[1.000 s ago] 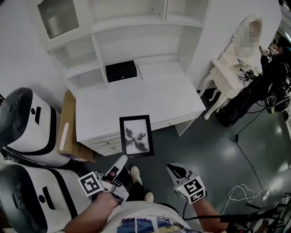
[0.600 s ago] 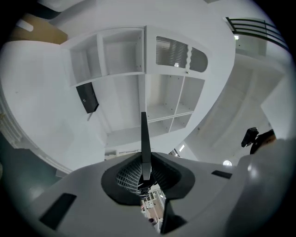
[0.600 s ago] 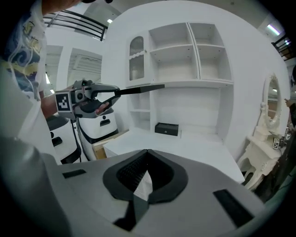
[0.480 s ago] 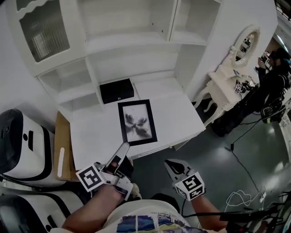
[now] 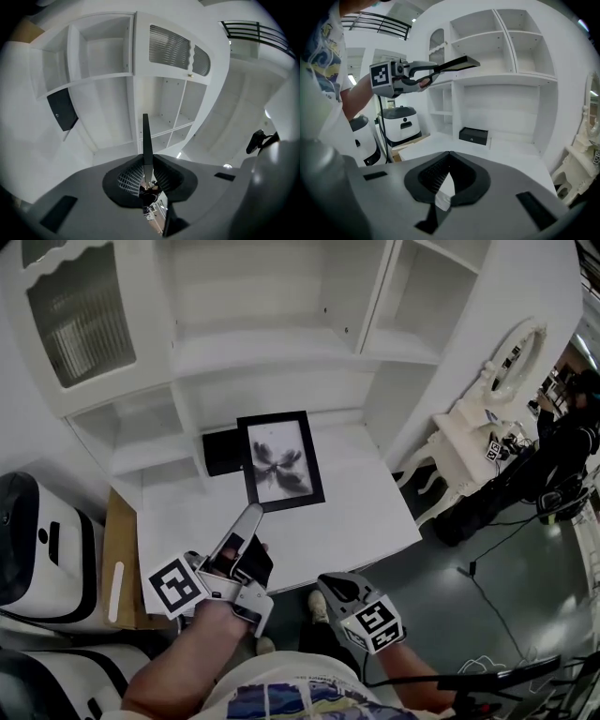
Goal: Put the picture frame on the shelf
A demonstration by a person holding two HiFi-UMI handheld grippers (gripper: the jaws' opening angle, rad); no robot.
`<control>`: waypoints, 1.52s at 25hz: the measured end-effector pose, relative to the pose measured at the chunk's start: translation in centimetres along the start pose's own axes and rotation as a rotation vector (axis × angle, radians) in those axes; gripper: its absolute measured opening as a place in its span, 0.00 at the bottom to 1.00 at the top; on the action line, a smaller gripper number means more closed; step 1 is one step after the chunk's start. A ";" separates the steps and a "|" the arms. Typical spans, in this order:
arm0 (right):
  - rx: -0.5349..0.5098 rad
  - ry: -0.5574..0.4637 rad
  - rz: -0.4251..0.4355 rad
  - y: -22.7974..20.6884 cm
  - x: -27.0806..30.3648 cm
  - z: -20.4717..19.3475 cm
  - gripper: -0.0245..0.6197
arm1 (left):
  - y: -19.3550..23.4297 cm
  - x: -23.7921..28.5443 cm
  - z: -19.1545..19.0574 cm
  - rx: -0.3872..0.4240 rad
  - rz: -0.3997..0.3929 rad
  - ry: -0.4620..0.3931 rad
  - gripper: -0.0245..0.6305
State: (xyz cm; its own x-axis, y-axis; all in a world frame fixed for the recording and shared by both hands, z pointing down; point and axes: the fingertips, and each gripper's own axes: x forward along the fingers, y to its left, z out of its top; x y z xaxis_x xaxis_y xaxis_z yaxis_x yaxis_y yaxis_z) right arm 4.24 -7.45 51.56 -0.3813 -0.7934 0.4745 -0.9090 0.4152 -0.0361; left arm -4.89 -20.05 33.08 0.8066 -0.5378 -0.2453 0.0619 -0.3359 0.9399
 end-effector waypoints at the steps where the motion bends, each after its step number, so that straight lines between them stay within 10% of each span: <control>1: -0.007 -0.003 0.016 -0.6 0.6 0.3 0.08 | -0.3 1.2 0.5 0.011 -0.008 -0.010 0.15; 11: -0.190 -0.017 0.228 -9.8 4.2 6.6 0.08 | -2.2 13.9 5.1 0.087 -0.005 -0.139 0.15; 20: -0.468 0.201 0.505 -13.2 6.6 11.4 0.08 | -0.2 22.3 8.4 0.092 0.053 -0.213 0.15; 38: -0.578 0.213 0.647 -14.3 8.9 12.7 0.08 | 1.7 28.7 12.0 0.147 0.141 -0.286 0.15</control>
State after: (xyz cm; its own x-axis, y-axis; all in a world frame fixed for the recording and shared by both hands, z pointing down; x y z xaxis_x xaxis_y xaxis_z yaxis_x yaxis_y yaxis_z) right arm 11.66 -26.10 45.16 -0.6985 -0.2504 0.6704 -0.2779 0.9582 0.0684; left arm 11.33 -45.38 24.78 0.6024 -0.7749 -0.1917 -0.1405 -0.3394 0.9301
